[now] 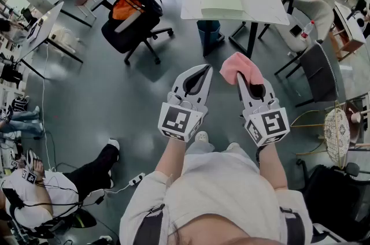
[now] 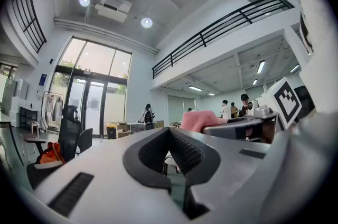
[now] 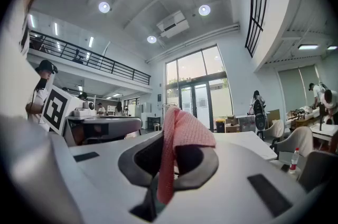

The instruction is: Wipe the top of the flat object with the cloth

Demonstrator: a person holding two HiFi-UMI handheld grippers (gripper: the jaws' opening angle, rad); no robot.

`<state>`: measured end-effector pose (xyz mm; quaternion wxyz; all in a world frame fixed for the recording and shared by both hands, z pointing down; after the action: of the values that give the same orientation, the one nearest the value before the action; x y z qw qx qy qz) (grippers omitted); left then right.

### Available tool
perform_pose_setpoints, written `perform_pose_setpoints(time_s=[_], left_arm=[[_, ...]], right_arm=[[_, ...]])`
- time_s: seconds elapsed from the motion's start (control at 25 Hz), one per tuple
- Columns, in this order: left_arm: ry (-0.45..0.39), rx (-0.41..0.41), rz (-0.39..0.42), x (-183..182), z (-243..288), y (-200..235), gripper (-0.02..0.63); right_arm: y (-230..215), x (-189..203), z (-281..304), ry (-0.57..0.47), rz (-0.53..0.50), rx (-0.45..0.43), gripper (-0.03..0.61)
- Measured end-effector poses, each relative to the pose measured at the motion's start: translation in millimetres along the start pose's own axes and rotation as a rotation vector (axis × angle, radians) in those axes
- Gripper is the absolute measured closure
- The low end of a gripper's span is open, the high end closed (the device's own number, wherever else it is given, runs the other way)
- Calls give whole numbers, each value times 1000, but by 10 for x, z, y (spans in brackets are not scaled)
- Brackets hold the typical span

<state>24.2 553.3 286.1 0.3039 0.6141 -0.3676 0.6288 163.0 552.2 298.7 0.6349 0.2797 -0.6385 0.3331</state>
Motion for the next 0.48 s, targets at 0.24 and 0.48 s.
perform_pose_setpoints(time_s=[0.24,0.48], left_arm=[[2,7,3,21,10,187,603],[-3,24,-1,69,71,442,603]], right_arm=[[70,9,162,1,1,15,548],[104,48,383,-1,13,55,548]])
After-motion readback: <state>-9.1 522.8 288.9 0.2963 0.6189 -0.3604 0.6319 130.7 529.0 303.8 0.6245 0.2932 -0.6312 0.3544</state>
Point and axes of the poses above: the fingertips, and each gripper's own axes: z forward along the fingers, y to its left, x out of its underside, the point moved 5 cm from there along -z, backward along the fingers, and after that the axes turned 2 degrees about z, right-handed, at the moved point
